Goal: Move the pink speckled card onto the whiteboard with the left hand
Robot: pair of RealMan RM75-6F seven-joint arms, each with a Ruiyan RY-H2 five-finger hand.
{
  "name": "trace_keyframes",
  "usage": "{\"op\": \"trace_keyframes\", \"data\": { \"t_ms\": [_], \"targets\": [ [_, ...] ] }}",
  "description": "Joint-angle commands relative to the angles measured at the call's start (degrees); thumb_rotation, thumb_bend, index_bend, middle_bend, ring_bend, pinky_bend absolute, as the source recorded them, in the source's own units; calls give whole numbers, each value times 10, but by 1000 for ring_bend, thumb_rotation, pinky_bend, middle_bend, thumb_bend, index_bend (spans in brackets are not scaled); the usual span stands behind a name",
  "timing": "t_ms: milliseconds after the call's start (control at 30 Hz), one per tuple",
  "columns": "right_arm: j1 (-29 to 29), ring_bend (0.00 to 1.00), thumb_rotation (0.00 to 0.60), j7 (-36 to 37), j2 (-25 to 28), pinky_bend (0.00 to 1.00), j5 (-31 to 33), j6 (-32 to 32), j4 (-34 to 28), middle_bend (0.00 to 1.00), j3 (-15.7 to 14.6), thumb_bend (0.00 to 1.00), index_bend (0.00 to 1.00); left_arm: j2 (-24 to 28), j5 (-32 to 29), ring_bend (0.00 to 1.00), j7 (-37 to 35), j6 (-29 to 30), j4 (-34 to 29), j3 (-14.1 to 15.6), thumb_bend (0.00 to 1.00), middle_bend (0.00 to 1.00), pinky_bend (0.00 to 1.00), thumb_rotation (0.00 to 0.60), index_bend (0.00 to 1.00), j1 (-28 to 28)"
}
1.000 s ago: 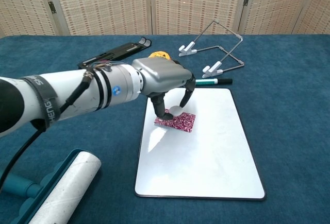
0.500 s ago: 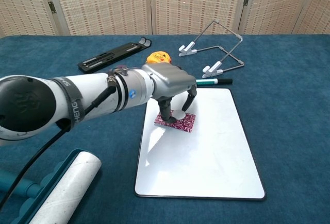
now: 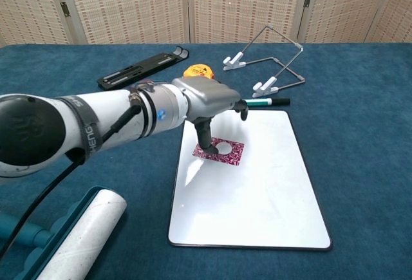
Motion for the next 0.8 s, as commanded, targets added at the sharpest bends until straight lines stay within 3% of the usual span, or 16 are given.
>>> {"op": "trace_keyframes", "data": {
  "t_ms": [33,400,800],
  "targets": [
    [0,139,600,1,0,0,0,0,1,111,0,229,103,26,14,126,-36,30,-29,-8,297,190,0,600,219,27],
    [1,140,600,46,10,0,-9,-7,9,111,-2,229,103,152,50,127,-174,141,-111,4,304,190,0,600,231,168],
    [16,123,600,151,15,0,-39,-37,29,107,-13,230,103,260,192,128,-292,310,-152,76,307,190,0,600,256,347]
  ]
}}
